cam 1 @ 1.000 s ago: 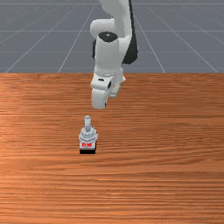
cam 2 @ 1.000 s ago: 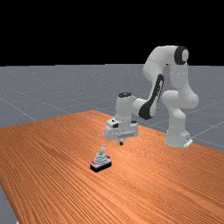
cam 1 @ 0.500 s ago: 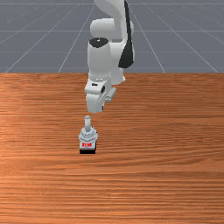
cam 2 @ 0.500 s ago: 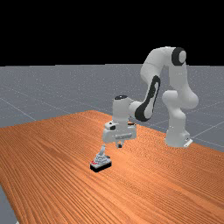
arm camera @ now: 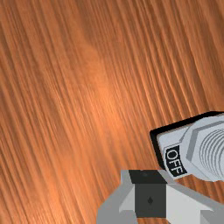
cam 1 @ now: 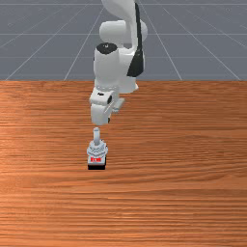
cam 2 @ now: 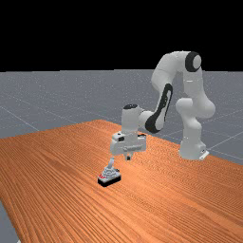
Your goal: Turn on the trigger
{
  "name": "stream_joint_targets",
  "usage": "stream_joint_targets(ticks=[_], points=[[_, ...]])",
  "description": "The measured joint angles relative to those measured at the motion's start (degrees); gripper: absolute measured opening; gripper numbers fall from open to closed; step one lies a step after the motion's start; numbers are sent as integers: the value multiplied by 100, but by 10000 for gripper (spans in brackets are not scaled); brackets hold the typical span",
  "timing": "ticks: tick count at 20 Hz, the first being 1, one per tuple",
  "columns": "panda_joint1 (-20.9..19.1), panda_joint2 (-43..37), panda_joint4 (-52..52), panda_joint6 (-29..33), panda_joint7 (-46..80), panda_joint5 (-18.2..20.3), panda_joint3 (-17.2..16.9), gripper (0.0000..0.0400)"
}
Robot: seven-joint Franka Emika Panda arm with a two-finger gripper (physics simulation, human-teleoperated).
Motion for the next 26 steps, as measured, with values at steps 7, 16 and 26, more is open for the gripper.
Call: stream_joint_targets(ticks=[7,16,26], points=[[-141,-342,-186,144,-309,304,125,0],[-68,169,830,-659,146,261,49,0],[-234,133,535,-451,-374,472,176,0]])
